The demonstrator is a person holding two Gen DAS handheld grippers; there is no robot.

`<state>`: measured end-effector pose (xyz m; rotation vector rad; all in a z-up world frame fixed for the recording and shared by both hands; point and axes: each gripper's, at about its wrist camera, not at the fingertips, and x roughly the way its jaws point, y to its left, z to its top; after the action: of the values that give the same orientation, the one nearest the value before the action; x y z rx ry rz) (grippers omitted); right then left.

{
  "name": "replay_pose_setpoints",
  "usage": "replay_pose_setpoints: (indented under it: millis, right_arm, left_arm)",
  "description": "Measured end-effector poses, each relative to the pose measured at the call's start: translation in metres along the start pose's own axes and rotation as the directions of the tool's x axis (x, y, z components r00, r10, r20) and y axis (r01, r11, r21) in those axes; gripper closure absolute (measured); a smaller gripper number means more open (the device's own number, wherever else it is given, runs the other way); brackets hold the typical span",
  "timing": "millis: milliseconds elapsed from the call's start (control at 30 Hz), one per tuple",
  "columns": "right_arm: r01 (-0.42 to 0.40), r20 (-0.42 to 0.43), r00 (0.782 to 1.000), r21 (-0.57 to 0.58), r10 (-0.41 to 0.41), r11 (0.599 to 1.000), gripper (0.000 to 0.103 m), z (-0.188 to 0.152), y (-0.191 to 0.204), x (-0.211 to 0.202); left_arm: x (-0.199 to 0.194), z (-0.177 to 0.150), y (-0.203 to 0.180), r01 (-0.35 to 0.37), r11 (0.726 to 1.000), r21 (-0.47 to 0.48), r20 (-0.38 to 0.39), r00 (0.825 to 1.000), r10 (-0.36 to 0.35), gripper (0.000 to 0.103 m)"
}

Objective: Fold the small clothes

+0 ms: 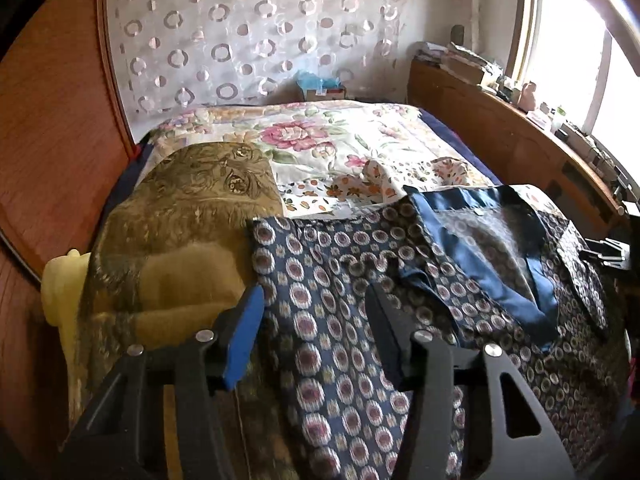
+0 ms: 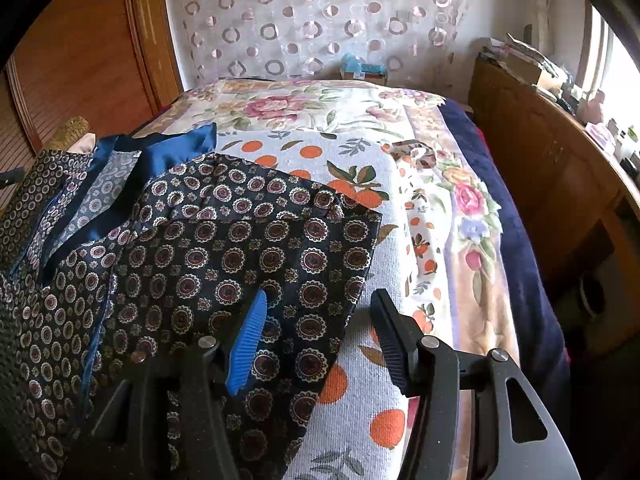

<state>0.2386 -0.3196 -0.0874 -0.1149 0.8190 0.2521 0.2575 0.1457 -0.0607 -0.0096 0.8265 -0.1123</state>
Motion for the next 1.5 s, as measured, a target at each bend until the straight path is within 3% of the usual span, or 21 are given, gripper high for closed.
replay_pose_setpoints:
  millis: [300,433,500,800,833,867,933,967,1000,1233,1500]
  right_arm:
    - [-0.004,0.001,1.0,0.0,0.004,1.0,0.046,-0.001,-0.001,0.0]
    - [-0.004,0.0,1.0,0.0,0.004,1.0,0.045,-0.001,-0.001,0.0]
    - [-0.011,-0.001,1.0,0.0,0.011,1.0,0.043,0.0,-0.001,0.0]
    - [-0.045,-0.008,0.999,0.015,0.045,0.999,0.039,0.019,-0.007,0.015]
    - [-0.051,-0.01,0.999,0.026,0.052,0.998,0.04,0.023,-0.008,0.017]
    - [-0.055,-0.013,0.998,0.023,0.055,0.998,0.042,0.026,-0.007,0.019]
    - [-0.058,-0.017,0.998,-0.008,0.058,0.998,0.065,0.029,-0.001,0.021]
    - [-0.068,-0.023,0.997,-0.023,0.068,0.997,0.086,0.03,0.002,0.022]
    - [-0.082,-0.03,0.996,-0.029,0.081,0.996,0.098,0.031,0.004,0.022]
    - [-0.095,0.115,0.988,-0.068,0.103,0.993,0.1,0.029,0.032,-0.026]
    - [-0.183,0.261,0.944,-0.09,0.201,0.979,0.1,-0.008,0.059,-0.11]
  left_arm:
    - [0.018,0.016,0.013,-0.021,1.0,-0.006,-0.029,0.999,0.021,0.049]
    - [0.021,0.015,0.013,0.011,1.0,0.007,-0.049,0.999,-0.011,0.076]
    - [0.021,0.015,0.011,0.017,1.0,0.014,-0.05,0.999,-0.017,0.084]
    - [0.024,0.01,0.009,0.026,0.999,0.027,-0.077,0.997,-0.024,0.084]
    - [0.023,0.01,0.009,0.029,0.999,0.027,-0.077,0.997,-0.027,0.088]
    - [0.022,0.009,0.009,0.025,0.999,0.029,-0.076,0.997,-0.023,0.093]
    - [0.017,0.007,0.006,0.005,0.999,0.036,-0.069,0.998,-0.002,0.1]
    - [0.012,0.005,0.003,0.017,0.999,0.044,-0.058,0.998,-0.015,0.1]
    - [0.008,0.003,-0.001,0.027,0.998,0.049,-0.045,0.999,-0.025,0.101]
    - [-0.036,-0.016,-0.026,0.062,0.996,0.071,0.039,0.997,-0.064,0.102]
    - [-0.107,-0.054,-0.04,0.107,0.993,0.057,0.143,0.983,-0.115,0.102]
